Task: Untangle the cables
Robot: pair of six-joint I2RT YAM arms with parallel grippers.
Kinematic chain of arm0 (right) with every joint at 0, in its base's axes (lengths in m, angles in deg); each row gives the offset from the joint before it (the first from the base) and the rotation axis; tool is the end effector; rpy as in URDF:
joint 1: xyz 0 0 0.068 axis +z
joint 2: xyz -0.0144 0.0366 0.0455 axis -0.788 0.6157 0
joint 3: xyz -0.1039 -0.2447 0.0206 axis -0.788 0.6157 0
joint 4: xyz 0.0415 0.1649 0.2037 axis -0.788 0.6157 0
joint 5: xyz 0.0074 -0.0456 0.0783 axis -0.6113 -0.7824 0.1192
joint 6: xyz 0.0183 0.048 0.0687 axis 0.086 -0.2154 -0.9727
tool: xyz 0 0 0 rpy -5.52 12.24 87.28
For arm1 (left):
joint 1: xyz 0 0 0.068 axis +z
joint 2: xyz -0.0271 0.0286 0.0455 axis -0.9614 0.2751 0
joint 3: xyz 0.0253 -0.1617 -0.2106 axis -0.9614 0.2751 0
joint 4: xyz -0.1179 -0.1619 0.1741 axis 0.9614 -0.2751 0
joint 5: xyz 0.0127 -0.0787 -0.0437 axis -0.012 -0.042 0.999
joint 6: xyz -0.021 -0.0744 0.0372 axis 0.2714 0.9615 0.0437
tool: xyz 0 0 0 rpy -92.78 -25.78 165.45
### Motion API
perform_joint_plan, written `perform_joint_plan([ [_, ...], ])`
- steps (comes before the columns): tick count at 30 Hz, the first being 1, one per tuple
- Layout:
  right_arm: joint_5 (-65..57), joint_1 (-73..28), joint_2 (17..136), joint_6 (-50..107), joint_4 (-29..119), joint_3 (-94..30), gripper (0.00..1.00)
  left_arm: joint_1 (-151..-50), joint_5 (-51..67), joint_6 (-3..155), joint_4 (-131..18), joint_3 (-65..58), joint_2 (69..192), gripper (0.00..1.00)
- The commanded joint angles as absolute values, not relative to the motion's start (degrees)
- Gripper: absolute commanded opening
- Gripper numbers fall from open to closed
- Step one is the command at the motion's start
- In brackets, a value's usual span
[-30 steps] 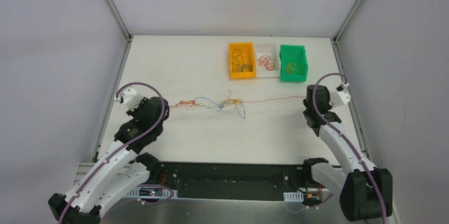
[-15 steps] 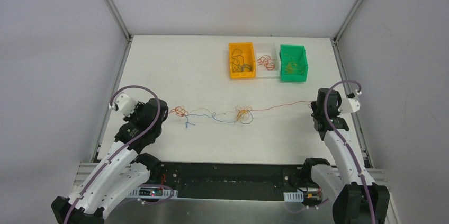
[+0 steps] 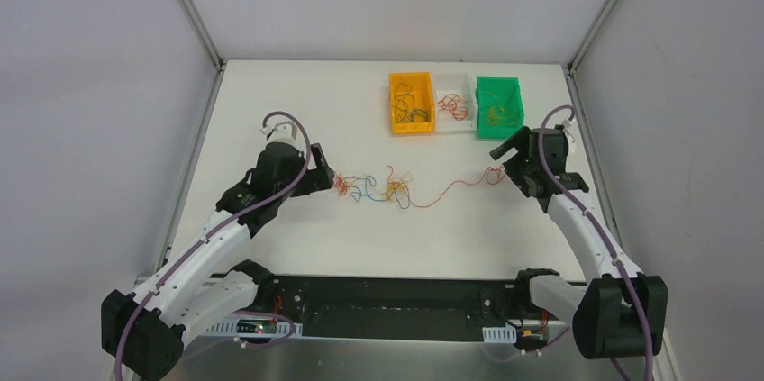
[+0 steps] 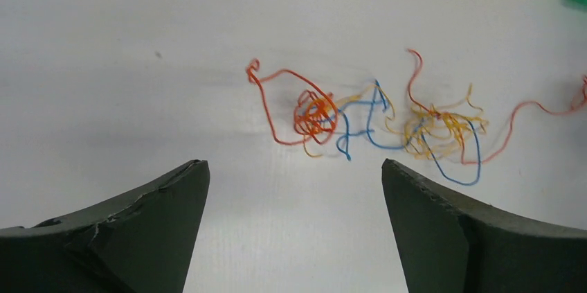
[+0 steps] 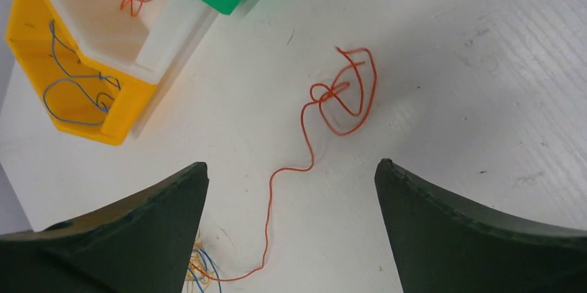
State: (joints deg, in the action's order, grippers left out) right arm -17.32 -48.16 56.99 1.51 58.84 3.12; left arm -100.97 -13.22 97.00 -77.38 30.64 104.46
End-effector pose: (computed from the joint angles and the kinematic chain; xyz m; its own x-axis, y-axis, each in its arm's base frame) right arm 0.2723 0.0107 0.2194 -0.4775 0.5208 -0.7076 0.3357 0.8524 0.4009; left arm 0.2192 -0.0922 0.2455 -0.5193 -0.3284 -0.7890 -0.0166 0.9269 -0.3749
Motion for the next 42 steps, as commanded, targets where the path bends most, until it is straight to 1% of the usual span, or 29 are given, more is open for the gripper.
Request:
perform_joint_plan([
  [1,-17.6,-45.66,57.28,3.78,66.03,-0.18,0.95,-102.1,3.53,88.27,-70.74,27.91,107.29,0.99],
  [3,-16.85,-44.2,57.55,2.07,66.96,-0.92,0.96,-103.26,5.24,86.86,-68.07,27.42,109.75,0.99],
  [5,-15.15,-40.49,58.5,0.56,67.07,-1.83,0.96,-103.87,7.69,85.91,-64.64,27.17,112.49,0.99],
  [9,-18.12,-30.24,61.96,-5.04,69.44,-4.63,0.96,-105.39,11.83,84.56,-57.91,26.45,118.54,0.97],
  [11,-19.14,-26.93,63.12,-12.4,70.15,-4.45,0.93,-105.64,17.3,82.32,-55.92,25.34,121.29,0.96],
  [13,-20.98,-23.81,63.03,-21.08,70.55,-2.83,0.87,-105.67,20.21,81.56,-54.74,24.52,123.37,0.96],
  [15,-22.55,-20.43,62.08,-26.2,67.71,-0.38,0.82,-105.67,21.56,81.47,-51.56,25.68,124.25,0.96],
  [17,-26.06,-18.09,61.88,-29.65,68.0,0.42,0.78,-105.67,22.03,81.64,-47.81,27.18,124.86,0.96],
  [19,-28.09,-17.3,63.16,-30.98,69.13,0.22,0.74,-105.69,22.93,82.57,-44.16,28.37,125.52,0.95],
  [22,-27.68,-17.28,67.44,-30.35,70.63,-1.56,0.69,-105.67,25.96,82.8,-38.49,30.74,126.18,0.94],
  [25,-26.82,-17.28,72.63,-29.8,72.48,-4.5,0.64,-105.67,26.27,81.49,-38.77,32.05,124.28,0.94],
  [30,-25.71,-17.52,79.45,-28.82,69.88,-6.35,0.59,-105.67,23.91,80.59,-35.32,36.83,119.16,0.94],
  [35,-24.14,-17.63,86.56,-27.64,72.67,-12.4,0.57,-105.67,23.34,80.23,-34.49,37.68,118.61,0.94],
  [38,-22.38,-17.59,89.15,-27.83,72.35,-13.66,0.48,-105.67,23.64,80.18,-33.95,37.66,119.38,0.94],
  [42,-19.16,-17.59,90.08,-27.68,69.79,-12.48,0.26,-105.67,25.71,81.49,-31.3,37.79,122.2,0.94],
])
